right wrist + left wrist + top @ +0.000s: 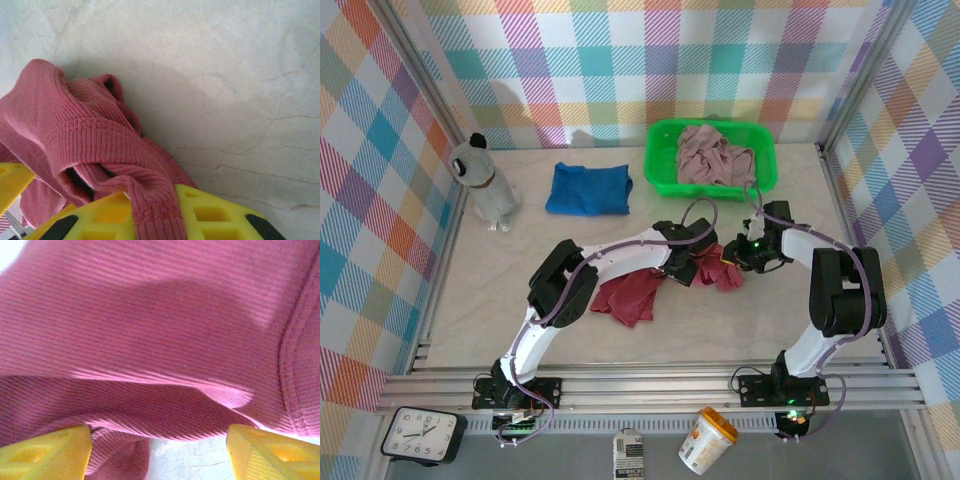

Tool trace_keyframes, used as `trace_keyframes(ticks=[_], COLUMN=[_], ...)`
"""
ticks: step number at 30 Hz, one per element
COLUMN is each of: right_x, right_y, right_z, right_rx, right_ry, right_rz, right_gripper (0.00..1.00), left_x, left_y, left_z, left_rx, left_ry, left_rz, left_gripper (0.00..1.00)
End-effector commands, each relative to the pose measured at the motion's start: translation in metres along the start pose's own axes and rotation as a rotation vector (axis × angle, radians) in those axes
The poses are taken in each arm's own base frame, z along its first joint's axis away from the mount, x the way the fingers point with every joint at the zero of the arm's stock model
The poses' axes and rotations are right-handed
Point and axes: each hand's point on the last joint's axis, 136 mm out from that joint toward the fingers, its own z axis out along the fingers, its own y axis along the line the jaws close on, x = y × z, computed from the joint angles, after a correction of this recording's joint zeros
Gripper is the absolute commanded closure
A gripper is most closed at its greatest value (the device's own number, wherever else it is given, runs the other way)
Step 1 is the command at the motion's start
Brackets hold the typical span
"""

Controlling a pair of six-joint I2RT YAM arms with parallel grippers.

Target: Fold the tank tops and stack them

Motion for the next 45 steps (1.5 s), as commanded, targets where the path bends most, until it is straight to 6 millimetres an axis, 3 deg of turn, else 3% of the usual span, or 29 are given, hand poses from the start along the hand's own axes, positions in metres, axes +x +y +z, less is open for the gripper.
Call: trace_keyframes(ticks=[1, 8, 10, 13, 16, 17, 21, 25, 33, 39, 43, 45], right_x=[0.005, 0.005, 0.005, 0.004, 0.000, -0.003, -0.018, -0.033, -0.066, -0.055, -0.036, -0.027], right_y=[0.000, 0.005, 0.006, 0.009, 0.012, 0.013, 0.018, 0.040, 0.111, 0.167, 0.198, 0.208], right_z=[0.004, 0.005, 0.004, 0.000, -0.011, -0.017, -0.049, -0.092, -0.222, -0.317, -0.371, -0.389], right_rx=[-0.035, -0.059, -0.063, -0.063, -0.041, -0.018, 0.075, 0.086, 0.079, 0.060, 0.037, 0.024], right_ry=[0.019, 0.028, 0.027, 0.022, -0.003, -0.019, -0.101, -0.208, -0.585, -0.853, -0.995, -1.044], right_rz=[0.018, 0.017, 0.017, 0.010, -0.009, -0.018, -0.062, -0.103, -0.269, -0.429, -0.520, -0.553], right_gripper=[0.80, 0.85, 0.86, 0.89, 0.91, 0.91, 0.94, 0.96, 1.00, 1.00, 1.00, 1.00], left_x=[-0.015, -0.013, -0.015, -0.018, -0.020, -0.022, -0.022, -0.023, -0.051, -0.052, -0.043, -0.038], left_y=[0.011, 0.004, -0.004, -0.010, -0.013, -0.015, -0.031, -0.050, -0.056, -0.081, -0.100, -0.102], left_z=[-0.008, 0.021, 0.020, 0.016, 0.000, -0.009, -0.052, -0.106, -0.239, -0.321, -0.366, -0.379], left_rx=[-0.016, 0.081, 0.121, 0.147, 0.174, 0.195, 0.314, 0.414, 0.603, 0.852, 0.984, 1.013], left_ry=[-0.042, 0.026, 0.027, 0.039, 0.056, 0.053, 0.061, 0.038, -0.156, -0.250, -0.293, -0.299], left_rz=[-0.007, -0.037, -0.038, -0.042, -0.048, -0.053, -0.079, -0.058, -0.019, 0.020, 0.062, 0.069], left_gripper=[0.30, 0.45, 0.56, 0.81, 0.94, 0.99, 1.00, 1.00, 1.00, 1.00, 1.00, 1.00])
